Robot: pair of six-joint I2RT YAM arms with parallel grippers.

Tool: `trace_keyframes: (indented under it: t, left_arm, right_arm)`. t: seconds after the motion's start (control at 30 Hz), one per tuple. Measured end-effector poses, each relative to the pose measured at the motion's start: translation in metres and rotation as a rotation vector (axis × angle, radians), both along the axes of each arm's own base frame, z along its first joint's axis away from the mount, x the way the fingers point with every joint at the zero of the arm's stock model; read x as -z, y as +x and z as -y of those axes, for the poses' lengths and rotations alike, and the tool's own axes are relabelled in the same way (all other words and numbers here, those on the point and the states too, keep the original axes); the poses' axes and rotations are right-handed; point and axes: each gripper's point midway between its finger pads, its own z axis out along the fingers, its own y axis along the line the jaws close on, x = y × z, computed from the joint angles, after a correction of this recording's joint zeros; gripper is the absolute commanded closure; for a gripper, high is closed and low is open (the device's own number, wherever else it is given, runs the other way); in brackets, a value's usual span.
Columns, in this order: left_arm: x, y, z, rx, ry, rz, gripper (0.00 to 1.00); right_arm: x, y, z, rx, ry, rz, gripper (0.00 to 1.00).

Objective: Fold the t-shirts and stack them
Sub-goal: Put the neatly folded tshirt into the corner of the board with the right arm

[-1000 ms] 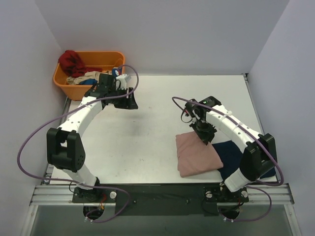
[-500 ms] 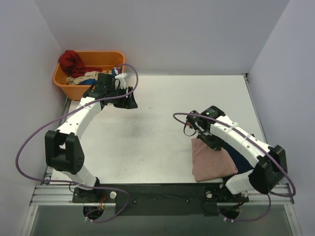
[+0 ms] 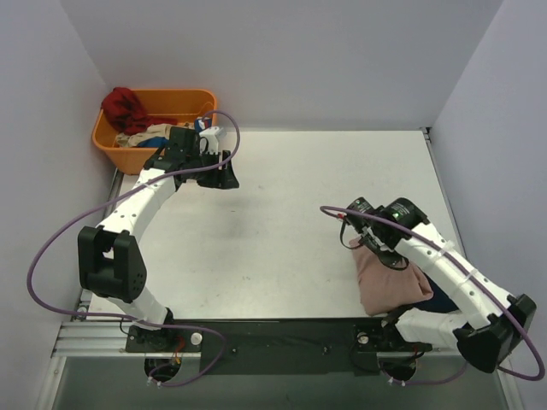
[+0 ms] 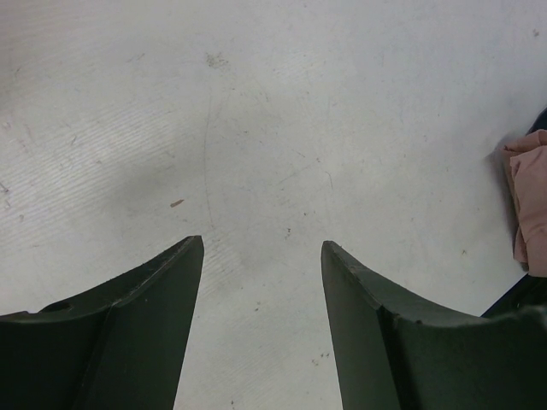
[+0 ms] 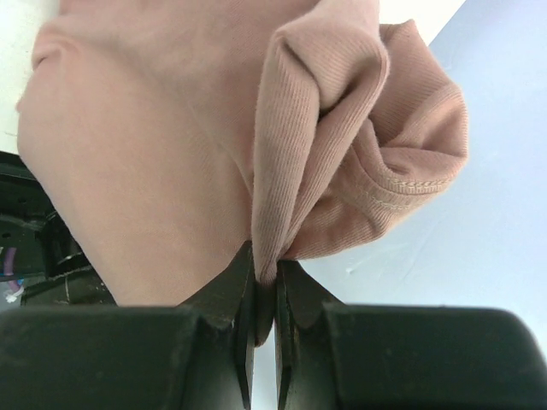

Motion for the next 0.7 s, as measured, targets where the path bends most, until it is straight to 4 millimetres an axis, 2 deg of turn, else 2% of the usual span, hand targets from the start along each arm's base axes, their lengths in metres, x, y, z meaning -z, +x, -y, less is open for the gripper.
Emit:
trace_keyframes:
  t: [0.2,0.37,0.5,0.57,0.7]
  left_arm:
    - [0.000,0.000,-0.001,-0.002,0.000,0.000,0.32]
    - [0.000,0.001,-0.001,-0.002,-0.001,0.000,0.32]
    - [0.000,0.001,-0.002,-0.004,-0.001,0.000,0.32]
    - [0.000,0.001,-0.002,-0.005,-0.001,-0.001,0.32]
    - [0.001,0.001,-0.001,-0.005,-0.007,-0.006,0.32]
  right_arm:
    - [-0.015,-0.005,0.012,-0.053,0.049,0.044,1.00]
    - [-0.024,-0.007,0.048,0.019,0.002,0.021,1.00]
    - [-0.030,-0.007,0.060,0.009,-0.023,-0.006,1.00]
    - [-0.025,-0.009,0.064,-0.017,-0.039,-0.050,1.00]
    - [0.001,-0.025,0.082,-0.045,-0.098,-0.229,1.00]
